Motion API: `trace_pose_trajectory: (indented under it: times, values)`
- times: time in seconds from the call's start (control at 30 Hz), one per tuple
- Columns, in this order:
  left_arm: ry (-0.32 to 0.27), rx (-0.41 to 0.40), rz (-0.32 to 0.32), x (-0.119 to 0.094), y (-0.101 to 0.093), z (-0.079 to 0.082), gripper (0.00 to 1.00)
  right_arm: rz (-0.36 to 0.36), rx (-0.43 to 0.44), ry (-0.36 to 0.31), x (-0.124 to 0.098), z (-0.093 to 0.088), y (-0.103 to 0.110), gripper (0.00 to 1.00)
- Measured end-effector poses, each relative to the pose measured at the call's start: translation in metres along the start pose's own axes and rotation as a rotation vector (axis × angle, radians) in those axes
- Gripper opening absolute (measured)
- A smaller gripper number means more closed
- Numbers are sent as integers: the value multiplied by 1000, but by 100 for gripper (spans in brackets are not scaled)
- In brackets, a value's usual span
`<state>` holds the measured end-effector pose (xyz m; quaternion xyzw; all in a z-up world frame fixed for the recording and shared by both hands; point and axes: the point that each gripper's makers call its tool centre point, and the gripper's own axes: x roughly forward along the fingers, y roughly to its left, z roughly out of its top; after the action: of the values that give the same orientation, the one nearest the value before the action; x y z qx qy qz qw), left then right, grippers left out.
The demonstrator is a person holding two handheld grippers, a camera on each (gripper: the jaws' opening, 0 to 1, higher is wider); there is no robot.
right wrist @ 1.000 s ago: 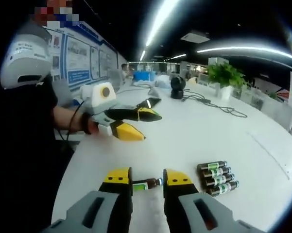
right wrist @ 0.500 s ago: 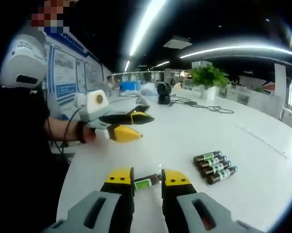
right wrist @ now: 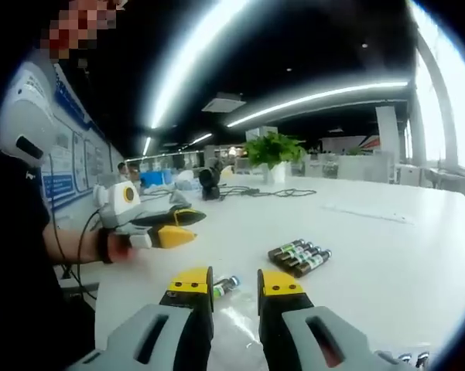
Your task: Grip medicine bottles put into box
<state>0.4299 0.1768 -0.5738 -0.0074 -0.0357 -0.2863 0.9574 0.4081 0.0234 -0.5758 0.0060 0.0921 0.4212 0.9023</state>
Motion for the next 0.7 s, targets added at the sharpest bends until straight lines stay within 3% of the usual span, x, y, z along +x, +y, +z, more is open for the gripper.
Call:
trace_pose_trajectory:
  times: [0.17, 0.4, 0.7]
  values:
    - [2, 6, -6, 0, -2, 0, 36, -82, 24, -46, -13, -2, -15, 18]
    - [3, 10, -11, 0, -4, 0, 36, -150, 87, -58, -26, -16, -29, 18]
    - [2, 11, -16, 0, -5, 0, 36, -141, 66, -47, -18, -4, -35, 20]
